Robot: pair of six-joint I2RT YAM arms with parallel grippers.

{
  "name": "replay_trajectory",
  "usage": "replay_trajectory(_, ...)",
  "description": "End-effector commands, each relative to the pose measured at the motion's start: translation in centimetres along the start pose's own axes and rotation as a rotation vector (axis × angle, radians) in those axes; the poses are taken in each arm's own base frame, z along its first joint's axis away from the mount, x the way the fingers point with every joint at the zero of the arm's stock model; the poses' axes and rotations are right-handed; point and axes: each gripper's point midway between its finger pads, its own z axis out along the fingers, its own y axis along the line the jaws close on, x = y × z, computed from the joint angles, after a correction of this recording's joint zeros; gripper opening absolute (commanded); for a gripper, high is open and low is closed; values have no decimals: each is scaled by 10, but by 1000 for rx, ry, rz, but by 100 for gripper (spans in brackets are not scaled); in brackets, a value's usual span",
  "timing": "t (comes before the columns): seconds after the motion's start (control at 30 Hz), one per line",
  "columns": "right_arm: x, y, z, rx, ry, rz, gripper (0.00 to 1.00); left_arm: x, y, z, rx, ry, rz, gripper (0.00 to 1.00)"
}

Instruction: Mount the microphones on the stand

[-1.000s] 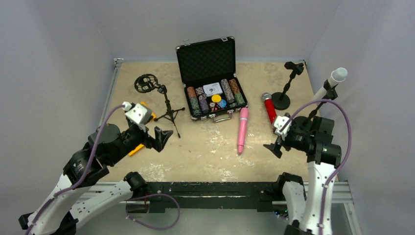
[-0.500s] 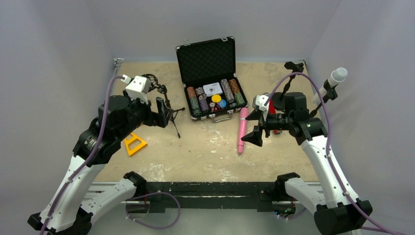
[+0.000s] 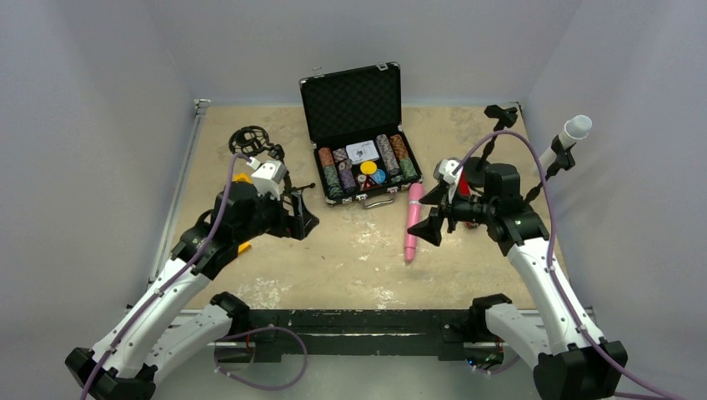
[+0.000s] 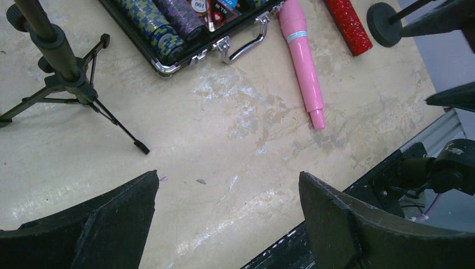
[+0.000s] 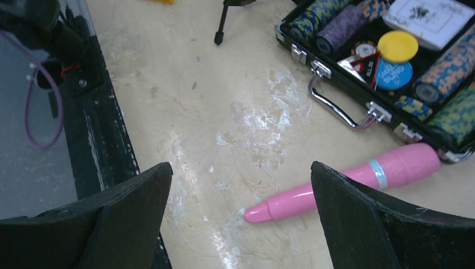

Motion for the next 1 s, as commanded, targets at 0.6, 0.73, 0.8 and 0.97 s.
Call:
replay_trajectory(0.6, 94, -182, -47, 948, 454, 140, 85, -13, 3, -49, 43, -198, 319, 99)
replay_trajectory(0.73, 105, -190, -50, 974, 478, 168, 86, -10, 3, -57, 56, -241, 330, 99)
replay_trajectory(0.8, 111, -192, -51, 968, 486, 200, 86, -8, 2, -59, 64, -247, 334, 99)
replay_trajectory(0.97, 125, -192, -51, 924, 504, 278, 85, -6, 3, -57, 58, -224, 347, 99)
